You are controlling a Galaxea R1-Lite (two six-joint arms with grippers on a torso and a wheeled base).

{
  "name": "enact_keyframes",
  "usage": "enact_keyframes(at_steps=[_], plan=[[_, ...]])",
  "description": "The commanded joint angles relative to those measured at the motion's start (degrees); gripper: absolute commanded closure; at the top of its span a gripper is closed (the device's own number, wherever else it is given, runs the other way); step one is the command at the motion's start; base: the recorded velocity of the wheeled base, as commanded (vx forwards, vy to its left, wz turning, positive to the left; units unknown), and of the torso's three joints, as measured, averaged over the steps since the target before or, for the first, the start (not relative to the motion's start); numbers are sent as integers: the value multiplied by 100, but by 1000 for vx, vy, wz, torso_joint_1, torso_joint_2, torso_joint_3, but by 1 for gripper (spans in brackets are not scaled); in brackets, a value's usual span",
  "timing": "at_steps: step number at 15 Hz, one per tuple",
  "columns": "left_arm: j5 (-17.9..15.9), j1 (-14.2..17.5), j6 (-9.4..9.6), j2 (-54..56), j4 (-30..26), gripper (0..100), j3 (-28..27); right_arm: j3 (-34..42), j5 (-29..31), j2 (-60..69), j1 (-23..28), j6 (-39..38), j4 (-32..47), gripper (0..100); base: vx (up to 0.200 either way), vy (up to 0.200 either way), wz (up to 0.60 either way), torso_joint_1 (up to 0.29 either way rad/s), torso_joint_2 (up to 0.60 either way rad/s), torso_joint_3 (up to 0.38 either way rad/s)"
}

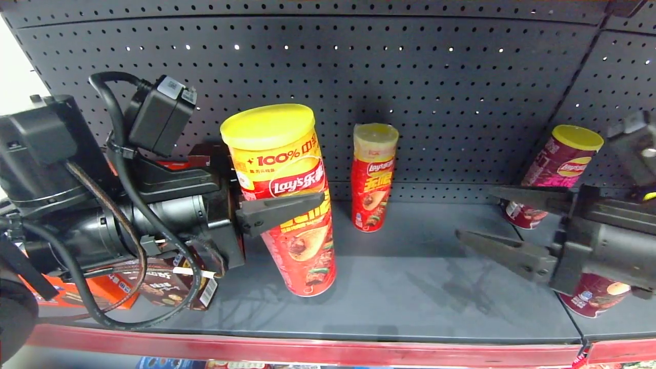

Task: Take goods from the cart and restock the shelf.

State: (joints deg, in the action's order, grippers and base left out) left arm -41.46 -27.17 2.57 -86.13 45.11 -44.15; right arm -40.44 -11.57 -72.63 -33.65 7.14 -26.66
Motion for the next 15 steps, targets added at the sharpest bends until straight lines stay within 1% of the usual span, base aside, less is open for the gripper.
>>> enact_keyframes(at_steps=[1, 2, 3, 4, 5, 6, 7, 8, 9, 10, 15], plan=[[-2, 54, -11, -36, -2, 100, -32, -430, -161, -1385, 34, 50, -454, 0, 0, 0, 0, 0, 0, 0], [-11, 72, -11, -36, -2, 100, -41, -623, -179, -1623, 183, 103, -516, 0, 0, 0, 0, 0, 0, 0], [-29, 81, -11, -45, -11, 100, -49, -966, -311, -1957, 280, 156, -656, 0, 0, 0, 0, 0, 0, 0], [-38, 81, -11, -45, -11, 100, -49, -1072, -539, -2088, 315, 138, -735, 0, 0, 0, 0, 0, 0, 0], [-55, 81, -20, -53, -19, 100, -58, -1239, -1568, -2440, 666, 235, -1104, 0, 0, 0, 0, 0, 0, 0], [-64, 81, -11, -71, -28, 100, -49, -1388, -1919, -2704, 860, 446, -1421, 0, 0, 0, 0, 0, 0, 0], [-64, 81, -11, -89, -19, 100, -58, -1502, -1998, -2853, 930, 507, -1447, 0, 0, 0, 0, 0, 0, 0], [-55, 81, -20, -89, -19, 100, -67, -1687, -2631, -3046, 1106, 542, -1509, 0, 0, 0, 0, 0, 0, 0], [-55, 81, -20, -89, -19, 100, -67, -1713, -2772, -3073, 1141, 551, -1509, 0, 0, 0, 0, 0, 0, 0], [-55, 81, -11, -89, -19, 100, -58, -1994, -3405, -3372, 1282, 648, -1623, 0, 0, 0, 0, 0, 0, 0], [-64, 81, -20, -106, -11, 100, -67, -2408, -3519, -4004, 1405, 648, -1992, 0, 0, 0, 0, 0, 0, 0]])
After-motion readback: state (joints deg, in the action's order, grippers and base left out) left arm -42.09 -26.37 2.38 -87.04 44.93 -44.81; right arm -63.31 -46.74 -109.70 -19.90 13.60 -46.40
